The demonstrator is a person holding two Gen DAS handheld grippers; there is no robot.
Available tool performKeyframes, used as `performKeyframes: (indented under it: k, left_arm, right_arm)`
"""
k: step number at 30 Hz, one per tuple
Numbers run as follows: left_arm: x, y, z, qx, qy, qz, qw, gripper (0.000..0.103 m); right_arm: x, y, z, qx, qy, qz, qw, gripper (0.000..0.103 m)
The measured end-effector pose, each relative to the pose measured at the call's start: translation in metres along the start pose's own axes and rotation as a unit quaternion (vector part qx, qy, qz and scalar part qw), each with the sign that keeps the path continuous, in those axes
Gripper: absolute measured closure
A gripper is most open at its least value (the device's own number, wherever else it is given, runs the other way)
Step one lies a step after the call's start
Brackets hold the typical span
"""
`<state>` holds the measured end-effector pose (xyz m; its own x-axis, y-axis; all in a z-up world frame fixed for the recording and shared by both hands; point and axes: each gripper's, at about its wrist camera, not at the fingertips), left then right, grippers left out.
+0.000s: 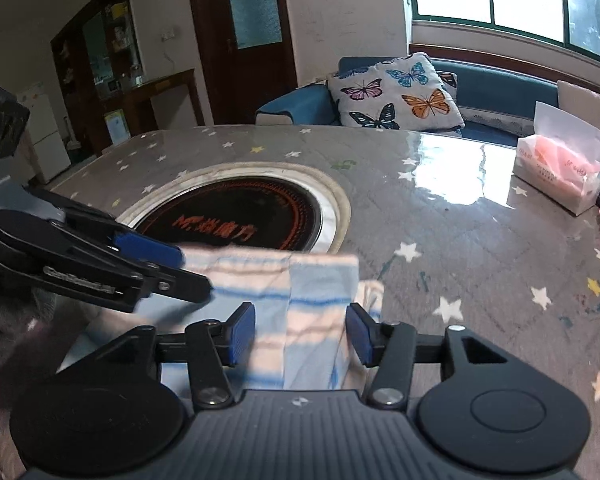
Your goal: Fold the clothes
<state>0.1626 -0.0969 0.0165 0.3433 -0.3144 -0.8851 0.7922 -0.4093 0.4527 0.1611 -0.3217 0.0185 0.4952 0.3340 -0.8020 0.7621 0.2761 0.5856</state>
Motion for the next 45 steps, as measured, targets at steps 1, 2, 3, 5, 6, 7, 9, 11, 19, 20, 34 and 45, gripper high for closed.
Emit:
performKeyframes:
  k: [1,2,3,5,6,7,9,11,19,20,34,45]
  left_arm:
    - [-0.004,-0.005,0.000,0.001,-0.002,0.000,1.0000,0.045]
    - [-0.008,-0.012,0.001,0.003,-0.004,-0.002,1.0000,0.041]
    - [-0.012,-0.021,0.002,0.005,-0.005,-0.004,1.0000,0.035]
    - [-0.020,-0.036,0.004,0.011,-0.008,-0.005,0.9999,0.029]
    - [-0.024,-0.045,0.004,0.015,-0.007,-0.006,0.9998,0.024]
    - [-0.027,-0.055,0.005,0.019,-0.006,-0.007,0.9998,0.022]
    - [-0.031,-0.071,0.007,0.022,0.004,-0.012,0.9997,0.016]
    - [-0.035,-0.085,0.011,0.030,0.022,-0.014,0.9992,0.016]
    - [-0.044,-0.120,0.013,0.029,0.058,-0.016,0.9978,0.010]
    - [-0.043,-0.123,0.014,0.031,0.064,-0.017,0.9973,0.010]
    - [-0.046,-0.130,0.009,0.035,0.081,-0.016,0.9960,0.009]
    - [-0.063,-0.117,-0.002,0.000,0.064,0.009,0.9979,0.013]
  right_arm:
    - [-0.002,-0.003,-0.001,-0.002,-0.003,0.000,1.000,0.041]
    - [-0.004,-0.006,-0.002,-0.003,-0.006,0.000,1.000,0.041]
    - [-0.007,-0.010,-0.003,-0.002,-0.008,0.000,1.000,0.041]
    - [-0.015,-0.020,-0.003,0.003,-0.007,0.001,1.000,0.040]
    - [-0.019,-0.024,-0.003,0.005,-0.006,0.001,1.000,0.037]
    - [-0.021,-0.027,-0.003,0.006,-0.006,0.001,1.000,0.037]
    - [-0.028,-0.039,-0.005,0.006,-0.011,0.000,1.000,0.037]
    - [-0.032,-0.048,-0.006,0.008,-0.013,-0.003,1.000,0.036]
    - [-0.050,-0.073,-0.005,0.026,-0.012,0.005,1.000,0.036]
    - [-0.051,-0.076,-0.005,0.027,-0.013,0.006,1.000,0.036]
    - [-0.067,-0.100,0.012,0.063,-0.040,0.004,0.997,0.032]
    - [-0.064,-0.077,0.008,0.055,-0.018,0.020,0.998,0.034]
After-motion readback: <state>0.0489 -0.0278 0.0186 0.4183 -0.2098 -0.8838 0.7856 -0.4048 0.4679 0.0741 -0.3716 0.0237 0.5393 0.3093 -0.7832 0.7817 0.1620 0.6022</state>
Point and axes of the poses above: each gripper's, at about its wrist camera, not at the fingertips, and x roughly the way its jaws point, z to its right, y to its top, and after that the axes turned 14 degrees about -z, right-handed
